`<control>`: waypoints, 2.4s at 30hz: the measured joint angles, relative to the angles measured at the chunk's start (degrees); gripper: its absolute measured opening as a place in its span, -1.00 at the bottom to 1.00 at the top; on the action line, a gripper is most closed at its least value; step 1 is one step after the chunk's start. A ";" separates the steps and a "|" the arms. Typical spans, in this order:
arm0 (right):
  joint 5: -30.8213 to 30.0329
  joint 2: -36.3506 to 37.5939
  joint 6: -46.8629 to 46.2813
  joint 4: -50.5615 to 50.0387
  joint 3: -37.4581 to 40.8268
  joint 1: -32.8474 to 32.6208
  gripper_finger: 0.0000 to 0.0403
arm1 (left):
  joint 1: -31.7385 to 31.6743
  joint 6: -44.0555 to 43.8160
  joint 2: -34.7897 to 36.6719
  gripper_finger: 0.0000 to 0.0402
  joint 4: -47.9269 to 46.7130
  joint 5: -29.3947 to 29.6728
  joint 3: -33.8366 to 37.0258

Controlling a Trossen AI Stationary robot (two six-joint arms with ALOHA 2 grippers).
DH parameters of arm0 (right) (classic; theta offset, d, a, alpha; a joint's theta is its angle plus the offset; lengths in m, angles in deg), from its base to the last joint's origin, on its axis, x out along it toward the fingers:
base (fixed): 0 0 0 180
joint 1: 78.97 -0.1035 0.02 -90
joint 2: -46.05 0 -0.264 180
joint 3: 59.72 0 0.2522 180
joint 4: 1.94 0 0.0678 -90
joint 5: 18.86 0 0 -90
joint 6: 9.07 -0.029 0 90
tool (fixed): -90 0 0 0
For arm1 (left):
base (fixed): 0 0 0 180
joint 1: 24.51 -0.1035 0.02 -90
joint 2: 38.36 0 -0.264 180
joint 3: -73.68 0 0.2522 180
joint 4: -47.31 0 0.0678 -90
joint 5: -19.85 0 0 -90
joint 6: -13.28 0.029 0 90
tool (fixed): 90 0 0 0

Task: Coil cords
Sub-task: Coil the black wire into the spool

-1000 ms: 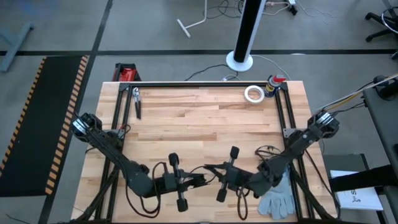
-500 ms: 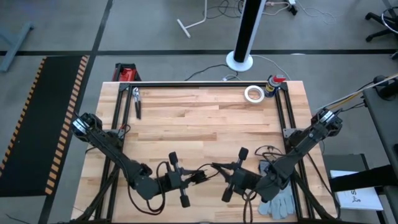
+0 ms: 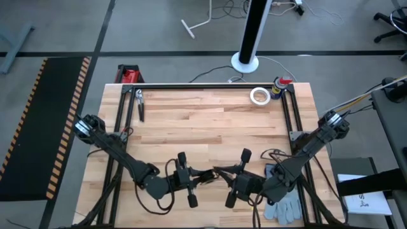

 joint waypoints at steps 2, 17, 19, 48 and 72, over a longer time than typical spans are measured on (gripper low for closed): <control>0.59 0.00 -0.46 -0.06 0.00 0.62 -0.96 | -0.92 -1.24 -0.04 -1.00 -0.14 -2.00 -0.02; 6.67 0.00 12.85 -0.03 -0.06 2.46 -0.97 | -4.30 -6.23 -0.13 -1.00 -2.82 -15.11 0.00; 8.15 -0.04 13.93 -1.37 -0.70 2.47 -0.98 | -4.52 -6.30 -0.13 -1.00 -3.84 -16.28 0.00; 13.77 -6.66 8.55 -28.79 -19.65 4.51 -0.56 | -7.15 -7.46 -0.35 -1.00 -5.26 -11.90 0.24; 7.82 -6.10 8.61 -15.67 -19.85 -2.84 -0.60 | -6.57 5.06 -1.18 -1.00 6.22 -7.34 0.52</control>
